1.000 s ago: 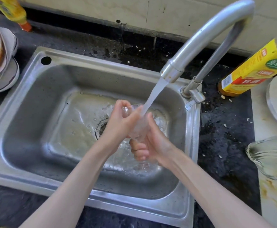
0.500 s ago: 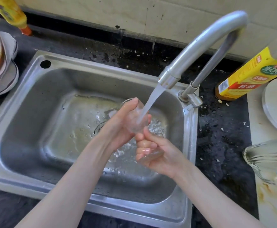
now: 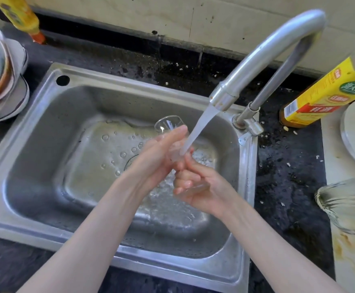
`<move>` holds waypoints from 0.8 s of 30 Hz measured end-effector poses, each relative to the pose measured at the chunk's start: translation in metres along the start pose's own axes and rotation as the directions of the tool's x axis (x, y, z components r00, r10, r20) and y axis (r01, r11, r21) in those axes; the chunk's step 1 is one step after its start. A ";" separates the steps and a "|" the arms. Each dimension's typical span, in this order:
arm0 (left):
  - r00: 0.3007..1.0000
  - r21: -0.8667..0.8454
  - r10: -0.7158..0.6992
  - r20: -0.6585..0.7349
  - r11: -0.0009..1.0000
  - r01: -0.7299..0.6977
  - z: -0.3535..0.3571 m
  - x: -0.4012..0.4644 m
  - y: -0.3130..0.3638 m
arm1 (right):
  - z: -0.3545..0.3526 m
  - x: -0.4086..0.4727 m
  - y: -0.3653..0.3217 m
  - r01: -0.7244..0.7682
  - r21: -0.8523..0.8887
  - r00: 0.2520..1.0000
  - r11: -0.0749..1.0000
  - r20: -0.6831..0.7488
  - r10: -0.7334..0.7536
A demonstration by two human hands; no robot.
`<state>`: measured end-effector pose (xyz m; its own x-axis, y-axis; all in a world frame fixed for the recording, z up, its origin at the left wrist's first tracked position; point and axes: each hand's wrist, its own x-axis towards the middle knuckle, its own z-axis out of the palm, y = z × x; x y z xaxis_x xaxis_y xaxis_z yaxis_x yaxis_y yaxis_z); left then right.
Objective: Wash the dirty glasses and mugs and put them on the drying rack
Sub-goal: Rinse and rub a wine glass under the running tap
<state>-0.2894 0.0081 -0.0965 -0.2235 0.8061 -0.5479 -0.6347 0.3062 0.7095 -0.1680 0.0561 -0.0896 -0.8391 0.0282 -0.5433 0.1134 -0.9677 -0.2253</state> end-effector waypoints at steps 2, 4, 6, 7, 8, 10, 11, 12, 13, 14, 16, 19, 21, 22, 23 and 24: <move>0.996 -0.004 -0.052 -0.072 0.999 0.052 -0.005 0.005 0.000 | 0.005 0.001 0.000 0.018 -0.129 0.994 0.991 -0.106 -0.032; 0.985 -0.034 -0.075 -0.154 0.997 0.071 -0.010 0.007 0.002 | 0.010 -0.001 -0.003 0.002 -0.289 0.987 0.957 -0.152 -0.047; 0.976 -0.037 -0.038 -0.214 0.999 0.031 -0.012 0.008 0.006 | 0.013 -0.001 -0.007 -0.016 -0.506 0.969 0.862 -0.219 -0.111; 0.969 -0.023 -0.005 -0.248 1.000 0.000 -0.011 0.009 0.009 | 0.014 0.000 -0.008 -0.025 -0.638 0.948 0.770 -0.259 -0.184; 0.957 -0.005 0.027 -0.289 1.000 -0.030 -0.009 0.009 0.012 | 0.016 0.002 -0.008 -0.039 -0.772 0.917 0.634 -0.280 -0.284; 0.923 0.044 0.076 -0.377 0.997 -0.064 -0.004 0.013 0.015 | 0.014 0.008 -0.007 -0.108 -0.960 0.840 0.257 -0.227 -0.493; 0.906 0.069 0.087 -0.414 0.996 -0.065 -0.003 0.014 0.015 | 0.013 0.010 -0.006 -0.146 -0.977 0.815 0.155 -0.207 -0.541; 0.893 0.075 0.087 -0.441 0.995 -0.060 -0.002 0.014 0.016 | 0.012 0.011 -0.006 -0.145 -0.976 0.814 0.165 -0.212 -0.541; 0.889 0.059 0.073 -0.453 0.997 -0.052 -0.002 0.013 0.016 | 0.012 0.011 -0.007 -0.095 -0.944 0.835 0.317 -0.249 -0.490; 0.895 0.021 0.043 -0.444 0.999 -0.037 -0.002 0.012 0.017 | 0.013 0.009 -0.009 -0.032 -0.823 0.874 0.567 -0.298 -0.383; 0.926 -0.078 -0.048 -0.375 0.997 0.021 -0.002 0.012 0.019 | 0.018 0.002 -0.012 0.042 -0.347 0.948 0.937 -0.283 -0.148; 0.933 -0.227 -0.164 -0.319 0.970 0.092 -0.005 0.014 0.019 | 0.017 0.000 -0.007 0.107 -0.080 0.948 0.991 -0.293 -0.126; 0.918 -0.367 -0.242 -0.314 0.923 0.118 -0.006 0.014 0.018 | 0.019 0.000 0.001 0.221 -0.058 0.934 0.974 -0.275 -0.229; 0.910 -0.428 -0.274 -0.311 0.895 0.124 -0.006 0.013 0.018 | 0.020 0.000 0.004 0.285 -0.044 0.924 0.958 -0.253 -0.287; 0.904 -0.462 -0.296 -0.307 0.877 0.130 -0.007 0.012 0.018 | 0.019 0.000 0.008 0.339 -0.023 0.914 0.941 -0.231 -0.335; 0.902 -0.481 -0.310 -0.301 0.866 0.137 -0.006 0.011 0.019 | 0.019 0.000 0.009 0.375 0.001 0.907 0.927 -0.205 -0.367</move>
<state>-0.3081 0.0200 -0.0921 -0.2276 0.4799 -0.8473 -0.9359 0.1324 0.3264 -0.1775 0.0424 -0.0760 -0.6941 0.4323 -0.5757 -0.2103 -0.8865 -0.4122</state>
